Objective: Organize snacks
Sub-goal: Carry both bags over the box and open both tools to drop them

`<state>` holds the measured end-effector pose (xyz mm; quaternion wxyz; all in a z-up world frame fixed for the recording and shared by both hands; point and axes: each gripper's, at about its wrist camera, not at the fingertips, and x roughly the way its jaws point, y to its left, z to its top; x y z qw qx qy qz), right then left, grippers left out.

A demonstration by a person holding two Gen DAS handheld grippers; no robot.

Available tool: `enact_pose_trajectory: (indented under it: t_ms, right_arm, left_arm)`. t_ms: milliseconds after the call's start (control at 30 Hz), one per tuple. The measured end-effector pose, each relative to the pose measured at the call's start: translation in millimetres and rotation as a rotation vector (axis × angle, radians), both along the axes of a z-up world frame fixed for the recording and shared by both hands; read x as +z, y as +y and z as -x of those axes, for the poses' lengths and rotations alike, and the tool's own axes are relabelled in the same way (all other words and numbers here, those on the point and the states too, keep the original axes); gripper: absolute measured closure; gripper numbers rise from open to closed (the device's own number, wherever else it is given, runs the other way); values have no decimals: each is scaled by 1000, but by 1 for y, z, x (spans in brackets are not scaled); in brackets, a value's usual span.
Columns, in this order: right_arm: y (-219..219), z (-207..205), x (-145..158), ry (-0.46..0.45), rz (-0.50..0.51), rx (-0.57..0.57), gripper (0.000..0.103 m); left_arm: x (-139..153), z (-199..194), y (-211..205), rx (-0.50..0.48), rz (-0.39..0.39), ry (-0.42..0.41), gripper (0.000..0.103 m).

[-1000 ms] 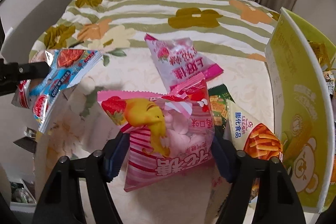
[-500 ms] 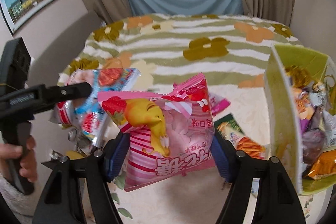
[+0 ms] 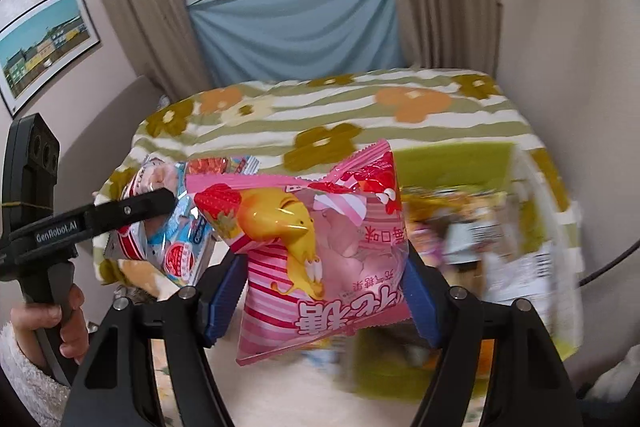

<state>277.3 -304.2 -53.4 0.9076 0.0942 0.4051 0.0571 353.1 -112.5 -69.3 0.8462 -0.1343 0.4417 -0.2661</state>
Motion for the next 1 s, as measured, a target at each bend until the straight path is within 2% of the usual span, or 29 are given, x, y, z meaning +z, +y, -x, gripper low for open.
enact_pose_trajectory:
  t_ms: [233,467,533,567,600,667,800,1000]
  right_arm:
    - [-91,4,2,2,-1,-55,35]
    - [-142,4,-6,21,-12,-68,35]
    - [-151,2,-9,26,-18,-68,35]
    - [-155,1,-10,29,-21,-66,35]
    - [-156,1,-11,31,-23,-64,35]
    - [-159,-1,-15,35,-31,-57,35]
    - [-165,-3,-19,42,-37,-41,35]
    - [-161,-16,-28,52,-51,-7,34]
  left_arm:
    - [-25,-5,-126,-79,-2,33,50]
    - [-58,-6,-195,-99,-51,70,50]
    - [-66,-7,-199,-83,-72,77,48]
    - [-69,-8,-200,-79,-89,83,40]
    - [-73,-8,-203,-71,-126,95,24]
    - [-78,-5,-204,-52,-178,92,7]
    - [-77,3,-189,-11,-223,65,7]
    - [-66,18,-168,34,-249,38,7]
